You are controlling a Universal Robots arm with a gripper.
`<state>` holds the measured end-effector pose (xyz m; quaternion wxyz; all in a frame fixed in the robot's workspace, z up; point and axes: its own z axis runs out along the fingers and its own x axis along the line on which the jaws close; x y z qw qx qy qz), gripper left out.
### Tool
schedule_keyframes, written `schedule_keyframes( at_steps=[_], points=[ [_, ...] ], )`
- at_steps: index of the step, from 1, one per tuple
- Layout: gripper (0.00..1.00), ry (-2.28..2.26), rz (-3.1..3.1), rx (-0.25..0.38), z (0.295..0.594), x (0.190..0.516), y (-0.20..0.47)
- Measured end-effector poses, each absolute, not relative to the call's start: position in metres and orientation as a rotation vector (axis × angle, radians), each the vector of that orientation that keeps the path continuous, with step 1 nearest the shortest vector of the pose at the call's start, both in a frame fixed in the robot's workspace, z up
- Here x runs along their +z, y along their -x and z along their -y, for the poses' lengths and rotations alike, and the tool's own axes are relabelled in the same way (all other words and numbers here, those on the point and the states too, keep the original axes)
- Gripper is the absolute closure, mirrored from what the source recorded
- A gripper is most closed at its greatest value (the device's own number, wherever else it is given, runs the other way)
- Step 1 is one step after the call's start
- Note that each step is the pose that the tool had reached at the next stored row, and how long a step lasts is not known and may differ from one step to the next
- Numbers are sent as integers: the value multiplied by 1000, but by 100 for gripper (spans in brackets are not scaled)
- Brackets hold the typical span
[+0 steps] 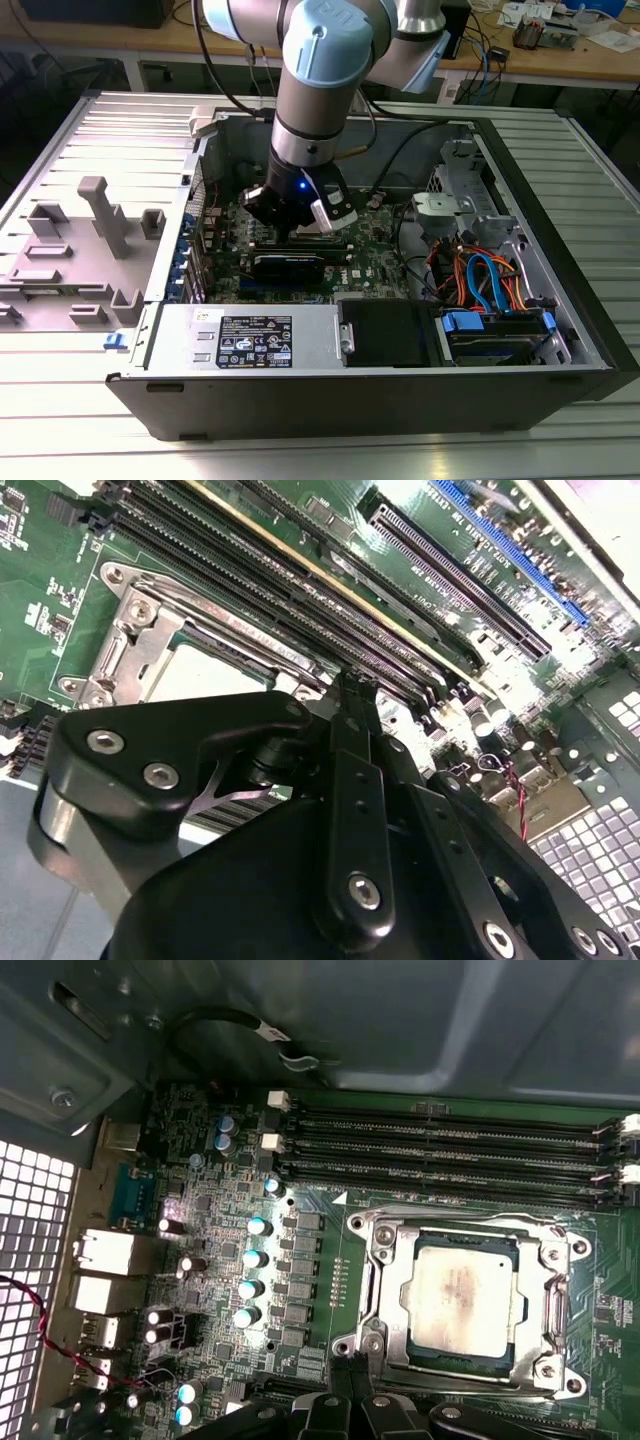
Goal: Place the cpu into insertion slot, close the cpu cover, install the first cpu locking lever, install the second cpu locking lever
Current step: 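Install the second cpu locking lever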
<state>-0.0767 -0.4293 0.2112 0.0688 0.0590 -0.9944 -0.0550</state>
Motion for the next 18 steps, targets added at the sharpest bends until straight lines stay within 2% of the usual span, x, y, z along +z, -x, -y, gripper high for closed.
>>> schedule_keyframes(
  at_steps=[18],
  points=[
    [89, -180, 2993, -201, 432, 210, 77]
  ],
)
